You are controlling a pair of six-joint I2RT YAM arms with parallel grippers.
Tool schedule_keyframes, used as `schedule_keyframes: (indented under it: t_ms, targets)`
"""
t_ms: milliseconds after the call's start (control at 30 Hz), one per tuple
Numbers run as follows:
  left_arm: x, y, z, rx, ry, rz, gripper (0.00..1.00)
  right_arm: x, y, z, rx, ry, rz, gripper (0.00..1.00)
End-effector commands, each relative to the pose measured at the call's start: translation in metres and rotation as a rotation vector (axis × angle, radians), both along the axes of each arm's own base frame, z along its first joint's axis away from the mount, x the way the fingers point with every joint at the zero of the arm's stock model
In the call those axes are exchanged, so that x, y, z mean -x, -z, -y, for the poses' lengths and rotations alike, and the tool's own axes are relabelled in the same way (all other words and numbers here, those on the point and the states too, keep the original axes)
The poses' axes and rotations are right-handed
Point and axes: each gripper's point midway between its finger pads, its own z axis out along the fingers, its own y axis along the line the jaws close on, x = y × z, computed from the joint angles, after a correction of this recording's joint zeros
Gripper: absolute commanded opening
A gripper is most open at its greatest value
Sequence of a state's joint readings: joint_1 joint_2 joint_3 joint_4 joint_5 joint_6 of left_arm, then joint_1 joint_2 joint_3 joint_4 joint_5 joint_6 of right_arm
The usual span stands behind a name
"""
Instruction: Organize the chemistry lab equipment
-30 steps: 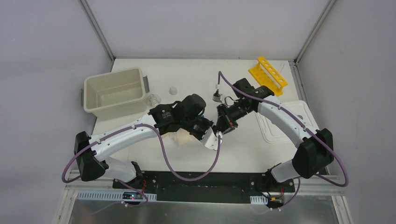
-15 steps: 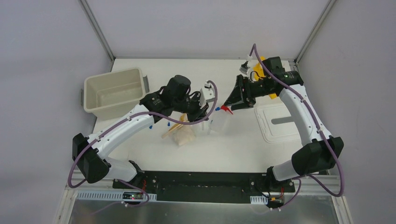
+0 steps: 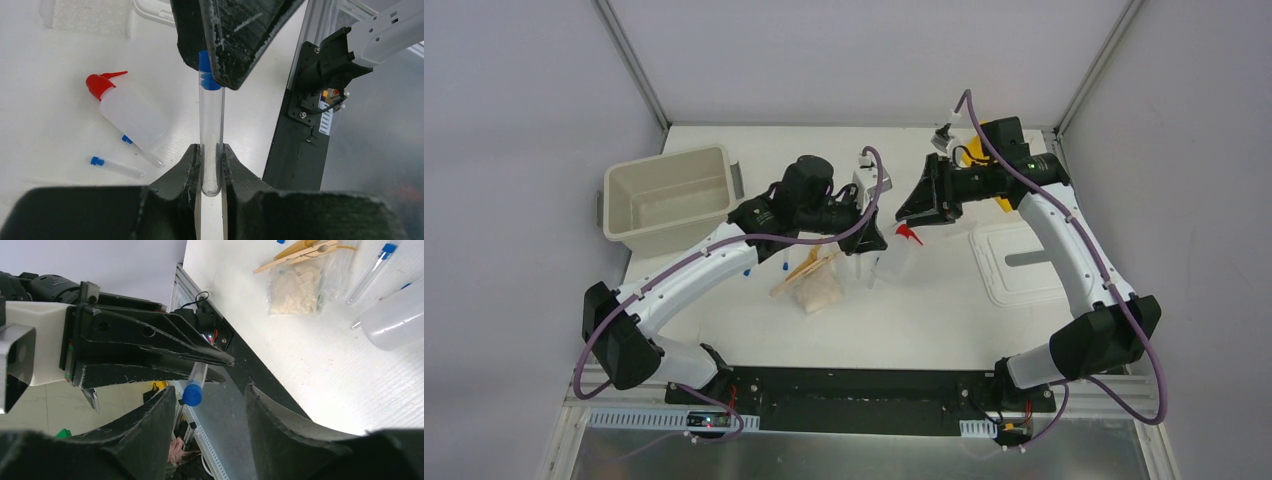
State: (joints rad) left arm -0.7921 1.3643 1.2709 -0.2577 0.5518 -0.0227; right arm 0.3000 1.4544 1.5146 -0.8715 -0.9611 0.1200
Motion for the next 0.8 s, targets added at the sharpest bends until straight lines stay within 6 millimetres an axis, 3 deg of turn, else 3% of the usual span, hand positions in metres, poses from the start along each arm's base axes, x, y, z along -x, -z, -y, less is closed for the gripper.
schedule_keyframes:
  t_ms: [0,200,467,767]
  targets:
    - [0.001,-0.015,0.011,0.065,0.016,-0.024,0.00,0.009,-0.022,-0.009,-0.068,-0.048,0.036,0.52]
    - [0.000,-0.014,0.014,0.066,0.023,-0.032,0.00,0.008,-0.019,-0.008,-0.046,-0.042,0.060,0.36]
    - [0.002,-0.015,0.014,0.069,0.031,-0.036,0.00,0.000,-0.013,-0.005,-0.008,-0.006,0.090,0.29]
    - [0.002,-0.013,0.012,0.064,0.025,-0.036,0.02,-0.006,-0.010,-0.005,0.008,0.010,0.107,0.11]
